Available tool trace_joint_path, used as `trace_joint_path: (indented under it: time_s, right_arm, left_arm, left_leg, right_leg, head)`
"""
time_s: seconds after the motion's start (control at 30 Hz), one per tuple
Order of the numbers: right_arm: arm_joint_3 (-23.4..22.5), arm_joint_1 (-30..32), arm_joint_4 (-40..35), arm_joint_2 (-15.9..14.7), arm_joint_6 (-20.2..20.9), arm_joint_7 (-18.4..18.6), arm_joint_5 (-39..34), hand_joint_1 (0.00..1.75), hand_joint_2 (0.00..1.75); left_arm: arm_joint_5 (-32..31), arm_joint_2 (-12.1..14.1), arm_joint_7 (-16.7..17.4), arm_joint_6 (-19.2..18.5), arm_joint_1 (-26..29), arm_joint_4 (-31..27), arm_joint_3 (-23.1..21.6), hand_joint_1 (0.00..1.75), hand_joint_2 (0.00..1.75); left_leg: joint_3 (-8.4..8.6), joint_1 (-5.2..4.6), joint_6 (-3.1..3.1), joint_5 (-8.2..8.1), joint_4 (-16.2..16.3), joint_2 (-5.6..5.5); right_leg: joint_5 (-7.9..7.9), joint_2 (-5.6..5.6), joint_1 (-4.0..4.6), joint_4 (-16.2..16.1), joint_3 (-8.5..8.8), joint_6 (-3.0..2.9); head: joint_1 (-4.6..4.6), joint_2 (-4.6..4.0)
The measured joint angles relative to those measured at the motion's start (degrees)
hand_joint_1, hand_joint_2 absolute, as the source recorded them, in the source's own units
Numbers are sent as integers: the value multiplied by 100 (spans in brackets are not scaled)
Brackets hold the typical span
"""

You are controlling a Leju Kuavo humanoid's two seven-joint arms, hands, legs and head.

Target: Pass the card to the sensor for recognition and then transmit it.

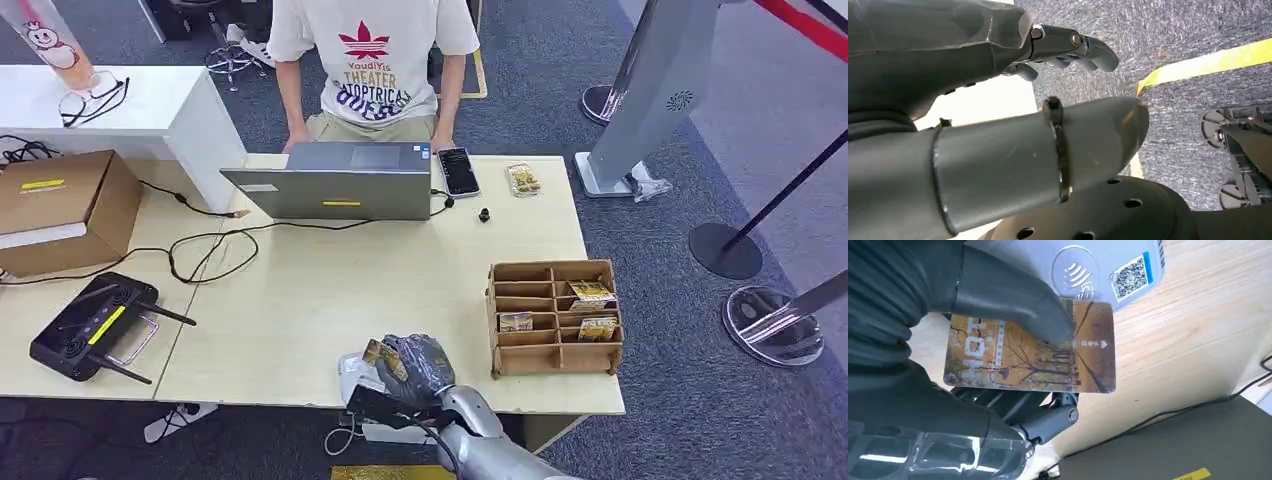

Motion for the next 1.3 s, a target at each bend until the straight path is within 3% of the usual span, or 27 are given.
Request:
trace_joint_path:
  time_s: [0.47,1.03,1.3]
  right_arm:
    - [-33,-2,2,-13,184,-101,-341,175,175]
    - [-595,-11,-311,-11,306,-866,-1049,175,175]
    - [-924,-77,-869,-13,485,-1256,-1475,175,175]
  left_arm:
    - [61,0,-39,0,7,0,0,0,0]
    - [94,0,-96,-39,17,0,4,0,0]
    - [155,0,-127,-31,36,0,11,0,0]
  left_leg:
    - [0,0,0,0,0,0]
    - [-6,0,0,0,0,-2]
    - [-5,0,0,0,0,-2]
  right_leg:
    - [0,0,0,0,1,0]
    - [0,-2,0,0,0,0]
    - [0,-1,0,0,-1,0]
  head:
    - [0,0]
    - [0,0]
    - [0,0]
